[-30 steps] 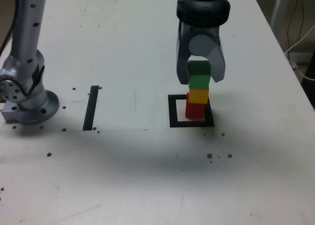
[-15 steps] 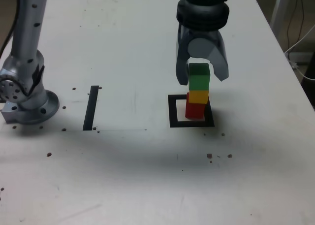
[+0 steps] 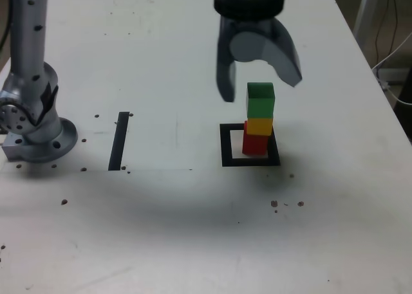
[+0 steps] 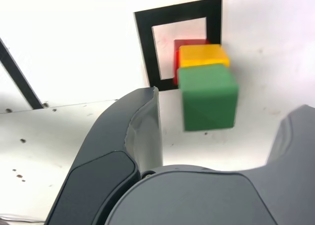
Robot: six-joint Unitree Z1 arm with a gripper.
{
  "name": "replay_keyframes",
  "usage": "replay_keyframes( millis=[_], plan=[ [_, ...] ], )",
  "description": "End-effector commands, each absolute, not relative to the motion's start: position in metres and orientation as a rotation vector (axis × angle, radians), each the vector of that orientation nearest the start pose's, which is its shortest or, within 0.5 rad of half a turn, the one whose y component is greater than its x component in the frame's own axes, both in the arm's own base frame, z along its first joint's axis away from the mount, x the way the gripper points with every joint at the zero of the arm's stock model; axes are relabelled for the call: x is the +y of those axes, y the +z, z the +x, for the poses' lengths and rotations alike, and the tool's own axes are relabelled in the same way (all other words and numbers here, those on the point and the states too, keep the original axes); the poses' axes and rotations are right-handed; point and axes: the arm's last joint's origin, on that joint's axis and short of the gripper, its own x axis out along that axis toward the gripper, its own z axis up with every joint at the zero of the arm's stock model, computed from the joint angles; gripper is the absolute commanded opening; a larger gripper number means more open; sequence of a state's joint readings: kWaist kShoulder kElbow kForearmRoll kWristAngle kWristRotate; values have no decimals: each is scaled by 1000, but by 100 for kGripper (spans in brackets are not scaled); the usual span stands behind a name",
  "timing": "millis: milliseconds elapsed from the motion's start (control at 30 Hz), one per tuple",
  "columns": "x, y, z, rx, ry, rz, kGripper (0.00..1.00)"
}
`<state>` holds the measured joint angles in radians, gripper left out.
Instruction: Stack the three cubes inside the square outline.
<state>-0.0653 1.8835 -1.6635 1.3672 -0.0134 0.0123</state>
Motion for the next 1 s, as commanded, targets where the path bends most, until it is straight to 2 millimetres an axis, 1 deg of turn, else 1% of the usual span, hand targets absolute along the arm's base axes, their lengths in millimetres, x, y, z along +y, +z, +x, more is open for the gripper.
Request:
replay_keyframes(
  millis=[0, 167, 367, 500, 567, 800, 900, 967],
  plan=[
    [-22, 333, 316, 1570, -72, 56, 99],
    [-20, 336, 288, 1584, -73, 55, 99],
    [-18, 330, 259, 1659, -68, 63, 99],
    [-16, 324, 240, 1677, -60, 72, 99],
    [-15, 315, 231, 1672, -61, 68, 99],
    [-12, 269, 199, 1679, -49, 71, 100],
    [-9, 255, 185, 1718, -23, 102, 100],
    [-8, 250, 178, 1739, -6, 124, 100]
  ],
)
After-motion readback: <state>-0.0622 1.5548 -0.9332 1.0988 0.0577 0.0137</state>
